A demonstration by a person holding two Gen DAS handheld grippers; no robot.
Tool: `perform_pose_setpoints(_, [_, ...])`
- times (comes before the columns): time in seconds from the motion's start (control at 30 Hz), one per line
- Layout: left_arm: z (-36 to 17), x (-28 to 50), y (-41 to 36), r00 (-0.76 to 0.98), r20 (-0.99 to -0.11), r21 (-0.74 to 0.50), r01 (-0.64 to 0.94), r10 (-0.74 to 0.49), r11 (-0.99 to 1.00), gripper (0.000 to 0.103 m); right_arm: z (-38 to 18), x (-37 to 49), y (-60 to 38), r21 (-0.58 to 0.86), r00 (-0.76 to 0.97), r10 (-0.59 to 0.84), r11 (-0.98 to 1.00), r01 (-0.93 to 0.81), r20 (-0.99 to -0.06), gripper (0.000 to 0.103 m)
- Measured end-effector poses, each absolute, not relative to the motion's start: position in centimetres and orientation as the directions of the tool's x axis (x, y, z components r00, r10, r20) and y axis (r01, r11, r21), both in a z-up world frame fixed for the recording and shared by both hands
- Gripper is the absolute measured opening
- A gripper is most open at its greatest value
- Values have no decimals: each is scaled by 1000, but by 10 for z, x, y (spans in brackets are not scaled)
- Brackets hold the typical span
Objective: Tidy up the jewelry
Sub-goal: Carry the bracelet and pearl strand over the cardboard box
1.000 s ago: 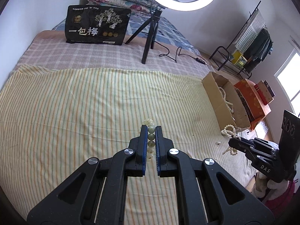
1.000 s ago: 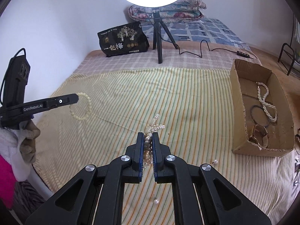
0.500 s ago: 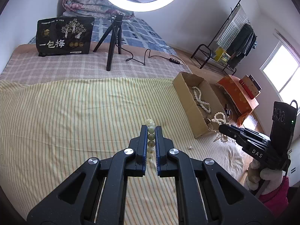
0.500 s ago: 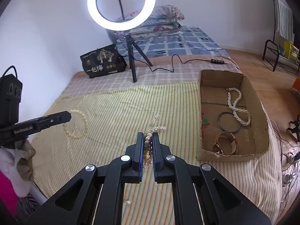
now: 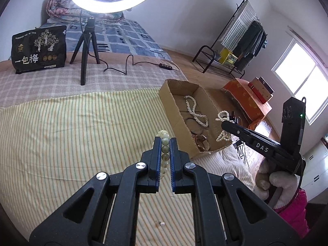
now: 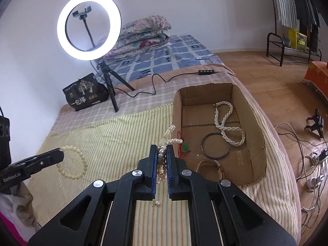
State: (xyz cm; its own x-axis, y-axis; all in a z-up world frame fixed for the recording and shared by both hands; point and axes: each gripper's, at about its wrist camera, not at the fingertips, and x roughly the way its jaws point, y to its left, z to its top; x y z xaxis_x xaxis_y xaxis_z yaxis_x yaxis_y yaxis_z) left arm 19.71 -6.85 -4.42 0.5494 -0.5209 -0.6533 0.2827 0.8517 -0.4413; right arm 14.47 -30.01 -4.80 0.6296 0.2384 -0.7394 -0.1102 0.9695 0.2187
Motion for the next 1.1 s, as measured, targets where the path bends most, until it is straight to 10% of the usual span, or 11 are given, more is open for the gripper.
perform_pose_setpoints(1.1, [-78, 252, -206, 422, -640, -533, 358, -642, 767, 5, -89, 223, -362, 299, 615, 195, 952, 70, -764, 6])
